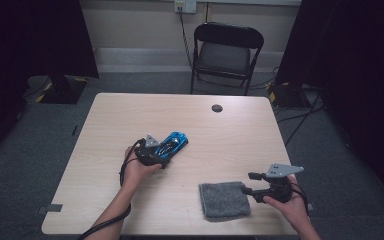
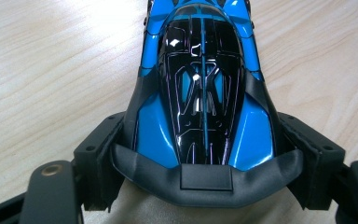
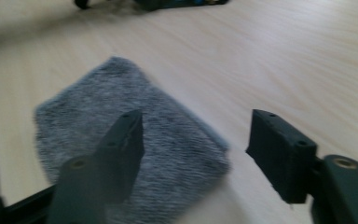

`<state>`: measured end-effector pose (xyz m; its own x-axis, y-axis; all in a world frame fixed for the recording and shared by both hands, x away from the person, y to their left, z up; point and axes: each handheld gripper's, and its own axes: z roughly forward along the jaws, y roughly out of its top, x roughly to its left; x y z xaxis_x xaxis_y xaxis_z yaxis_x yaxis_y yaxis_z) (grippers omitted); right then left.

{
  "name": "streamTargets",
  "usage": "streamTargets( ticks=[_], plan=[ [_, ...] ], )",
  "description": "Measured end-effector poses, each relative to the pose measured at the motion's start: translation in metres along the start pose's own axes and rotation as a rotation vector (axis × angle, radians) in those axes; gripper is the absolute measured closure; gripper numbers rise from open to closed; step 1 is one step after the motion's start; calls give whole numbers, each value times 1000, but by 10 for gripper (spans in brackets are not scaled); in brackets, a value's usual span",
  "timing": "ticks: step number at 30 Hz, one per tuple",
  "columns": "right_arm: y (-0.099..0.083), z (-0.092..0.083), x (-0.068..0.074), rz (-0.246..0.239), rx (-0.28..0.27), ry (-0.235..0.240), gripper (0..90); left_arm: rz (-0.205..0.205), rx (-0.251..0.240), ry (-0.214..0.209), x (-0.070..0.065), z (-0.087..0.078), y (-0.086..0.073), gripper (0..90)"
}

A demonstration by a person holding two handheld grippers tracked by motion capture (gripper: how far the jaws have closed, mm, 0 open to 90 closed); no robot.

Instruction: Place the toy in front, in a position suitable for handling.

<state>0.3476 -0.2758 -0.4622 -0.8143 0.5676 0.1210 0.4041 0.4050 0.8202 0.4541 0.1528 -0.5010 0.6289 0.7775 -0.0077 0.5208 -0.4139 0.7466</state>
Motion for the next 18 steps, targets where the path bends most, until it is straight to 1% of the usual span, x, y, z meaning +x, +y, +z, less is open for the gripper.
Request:
streamTargets(
  ticks=[1,3,6,8,10,13,15,18],
  plan=[
    [1,3,4,-10,6,16,365,0,0,0,0,0,0,242],
    [1,8,9,-35,24,33,370,-1,-1,0,0,0,0,242],
    [1,13,12,-32,57,57,386,0,0,0,0,0,0,242],
    [1,15,15,-49,70,65,411,-1,0,0,0,0,0,242],
    [1,17,17,-63,87,84,421,-1,-2,0,0,0,0,242],
    [0,21,19,-91,115,76,430,-1,-2,1,0,0,0,242],
    [-1,22,19,-92,117,76,430,-2,-1,0,0,0,0,243],
    [-6,27,16,-80,138,63,401,-2,-2,2,0,0,0,243]
  ],
)
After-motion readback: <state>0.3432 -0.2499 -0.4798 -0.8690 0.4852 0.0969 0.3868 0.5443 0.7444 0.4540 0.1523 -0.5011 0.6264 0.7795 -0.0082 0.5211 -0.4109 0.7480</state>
